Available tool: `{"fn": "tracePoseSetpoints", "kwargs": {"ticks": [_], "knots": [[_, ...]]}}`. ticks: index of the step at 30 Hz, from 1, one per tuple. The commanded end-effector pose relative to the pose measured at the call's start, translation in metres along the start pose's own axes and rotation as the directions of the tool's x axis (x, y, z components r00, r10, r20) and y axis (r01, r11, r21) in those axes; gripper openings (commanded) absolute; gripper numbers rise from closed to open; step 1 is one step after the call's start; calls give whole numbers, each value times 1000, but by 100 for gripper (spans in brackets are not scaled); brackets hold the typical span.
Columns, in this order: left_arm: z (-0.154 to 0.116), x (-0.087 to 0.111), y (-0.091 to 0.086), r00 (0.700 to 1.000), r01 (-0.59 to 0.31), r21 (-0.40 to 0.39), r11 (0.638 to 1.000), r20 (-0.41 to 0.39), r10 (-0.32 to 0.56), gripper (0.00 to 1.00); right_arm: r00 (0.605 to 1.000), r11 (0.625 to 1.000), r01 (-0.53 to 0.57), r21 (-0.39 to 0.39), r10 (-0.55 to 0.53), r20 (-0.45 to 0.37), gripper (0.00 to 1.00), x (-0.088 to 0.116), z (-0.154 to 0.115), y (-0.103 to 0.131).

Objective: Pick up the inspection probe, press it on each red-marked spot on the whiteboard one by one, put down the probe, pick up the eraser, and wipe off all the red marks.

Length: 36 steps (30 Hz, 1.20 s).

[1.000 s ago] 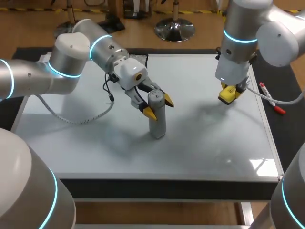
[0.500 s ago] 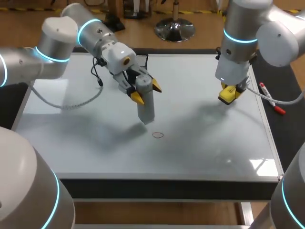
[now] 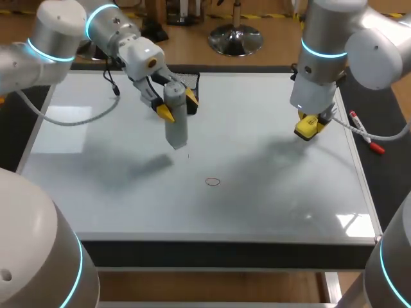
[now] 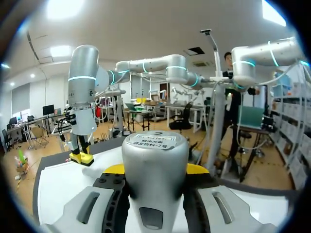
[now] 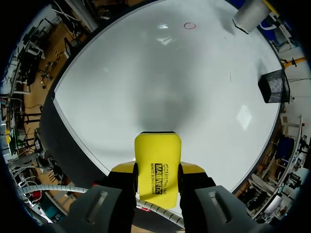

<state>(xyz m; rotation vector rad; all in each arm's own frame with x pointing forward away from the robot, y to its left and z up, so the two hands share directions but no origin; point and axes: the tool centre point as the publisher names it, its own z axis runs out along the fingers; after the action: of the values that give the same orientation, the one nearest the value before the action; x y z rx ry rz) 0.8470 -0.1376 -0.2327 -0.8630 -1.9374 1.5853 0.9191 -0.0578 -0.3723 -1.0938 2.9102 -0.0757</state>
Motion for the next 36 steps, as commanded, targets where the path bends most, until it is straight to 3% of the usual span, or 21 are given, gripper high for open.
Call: {"fn": "tracePoseSetpoints", "kwargs": {"ticks": [1,18,36], "knots": [[-24,5,-3,1000,14,-19,1000,13,-14,0,1000,1000,1,2,-1,-2,0,0,-1,-1],[-91,21,21,994,48,-35,998,101,-45,0,1000,1000,1,2,-1,-2,0,0,-1,-1],[-137,33,46,984,84,6,996,159,-84,0,1000,1000,1,2,-1,-2,0,0,-1,-1]]}}
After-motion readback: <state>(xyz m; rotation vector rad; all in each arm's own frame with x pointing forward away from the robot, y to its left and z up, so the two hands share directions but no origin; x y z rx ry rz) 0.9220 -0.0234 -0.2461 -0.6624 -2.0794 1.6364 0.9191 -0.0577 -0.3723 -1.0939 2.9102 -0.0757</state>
